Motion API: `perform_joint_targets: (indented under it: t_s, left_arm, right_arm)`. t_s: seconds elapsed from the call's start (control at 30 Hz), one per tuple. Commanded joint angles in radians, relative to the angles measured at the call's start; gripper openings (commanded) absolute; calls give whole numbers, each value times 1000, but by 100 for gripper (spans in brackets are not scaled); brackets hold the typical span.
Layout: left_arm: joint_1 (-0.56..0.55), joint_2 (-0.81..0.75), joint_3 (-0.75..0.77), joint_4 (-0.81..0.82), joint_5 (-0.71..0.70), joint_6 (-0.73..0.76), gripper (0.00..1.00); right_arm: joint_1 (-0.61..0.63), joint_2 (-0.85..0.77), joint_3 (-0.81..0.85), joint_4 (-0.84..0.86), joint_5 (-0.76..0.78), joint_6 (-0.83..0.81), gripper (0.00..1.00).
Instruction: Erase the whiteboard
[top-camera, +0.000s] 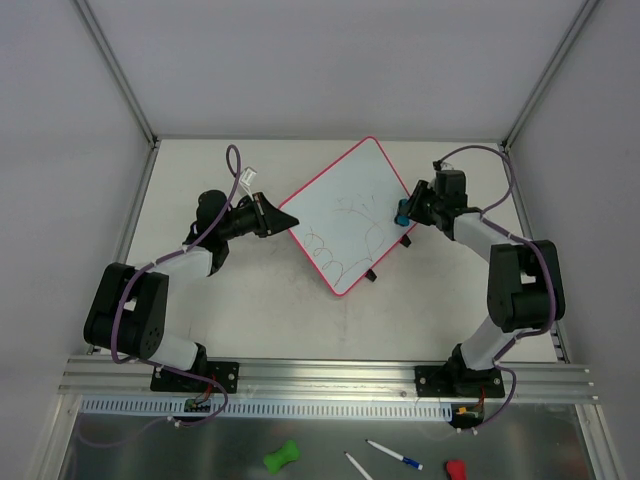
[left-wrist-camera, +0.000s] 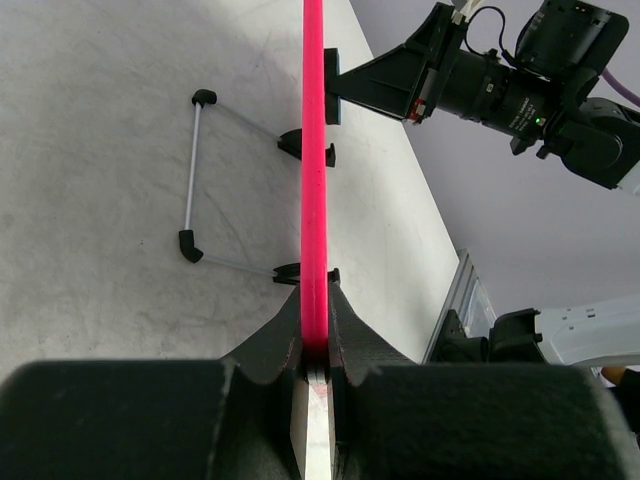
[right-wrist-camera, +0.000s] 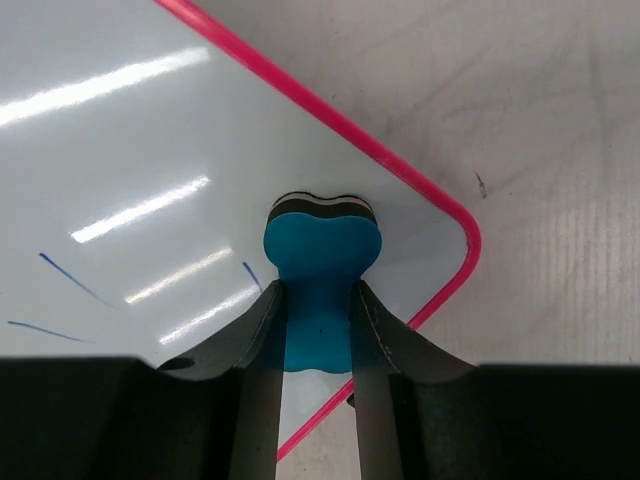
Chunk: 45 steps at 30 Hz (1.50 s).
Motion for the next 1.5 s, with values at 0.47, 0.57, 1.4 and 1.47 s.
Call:
perform_joint_targets:
  t_s: [0.47, 0.57, 1.4, 1.47]
  left_arm:
    - [-12, -10, -12, 28, 42, 67, 0]
    - [-12, -4, -9, 27, 42, 65, 0]
    - [-12, -11, -12, 33, 41, 56, 0]
    - [-12, -10, -12, 33, 41, 57, 0]
  right_arm:
    - [399, 13, 222, -51, -12, -291, 0]
    - [442, 13, 223, -48, -16, -336, 1]
    - [516, -26, 88, 32, 62, -408, 0]
    - [467, -10, 93, 27, 65, -353, 0]
